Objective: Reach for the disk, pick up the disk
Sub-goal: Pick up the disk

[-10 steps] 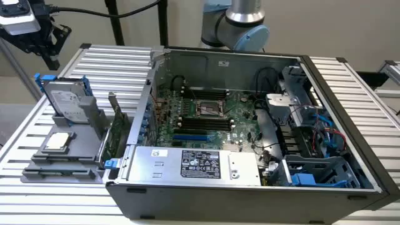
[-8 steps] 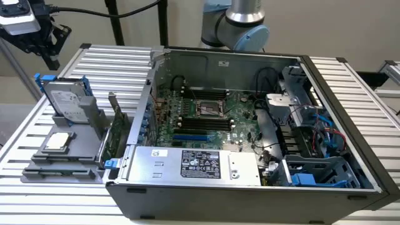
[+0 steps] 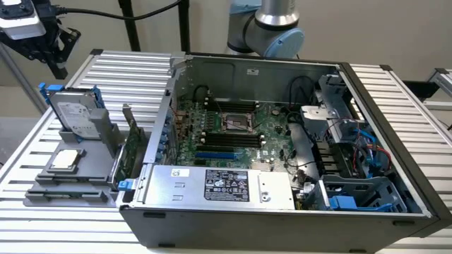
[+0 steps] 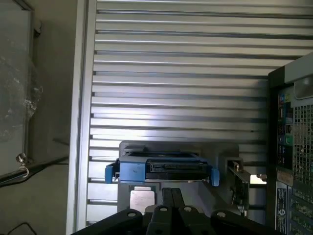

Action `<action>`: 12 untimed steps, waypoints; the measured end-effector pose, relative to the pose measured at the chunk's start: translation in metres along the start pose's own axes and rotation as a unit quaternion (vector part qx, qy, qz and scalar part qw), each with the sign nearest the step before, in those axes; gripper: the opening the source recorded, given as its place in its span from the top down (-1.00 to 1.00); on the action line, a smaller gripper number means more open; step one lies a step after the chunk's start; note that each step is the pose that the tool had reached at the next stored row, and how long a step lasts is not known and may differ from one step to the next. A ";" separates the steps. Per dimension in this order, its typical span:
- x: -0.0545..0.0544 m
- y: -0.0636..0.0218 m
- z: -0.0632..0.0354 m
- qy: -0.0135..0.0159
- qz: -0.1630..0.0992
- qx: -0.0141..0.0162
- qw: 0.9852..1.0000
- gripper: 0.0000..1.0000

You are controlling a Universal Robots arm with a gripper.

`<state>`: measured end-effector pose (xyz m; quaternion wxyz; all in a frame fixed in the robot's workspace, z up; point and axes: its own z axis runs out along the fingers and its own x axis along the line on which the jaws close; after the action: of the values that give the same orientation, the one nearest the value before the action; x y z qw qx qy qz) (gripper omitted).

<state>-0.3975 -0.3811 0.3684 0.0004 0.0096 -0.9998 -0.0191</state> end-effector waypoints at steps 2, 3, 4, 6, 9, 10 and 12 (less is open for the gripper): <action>0.000 0.0000 0.0000 0.000 0.000 0.000 1.000 0.79; 0.000 0.0000 0.0000 0.000 0.000 0.000 1.000 0.79; 0.003 0.0008 -0.0001 0.000 0.000 0.000 1.000 0.79; 0.008 0.0032 0.0001 -0.001 0.000 0.000 1.000 0.79; 0.019 0.0088 0.0003 -0.002 0.000 0.000 1.000 0.79; 0.023 0.0106 0.0004 -0.002 0.000 0.000 1.000 0.79; 0.032 0.0138 0.0005 -0.003 0.000 0.000 1.000 0.79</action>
<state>-0.4295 -0.3678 0.3684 -0.0022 0.0096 -0.9998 -0.0190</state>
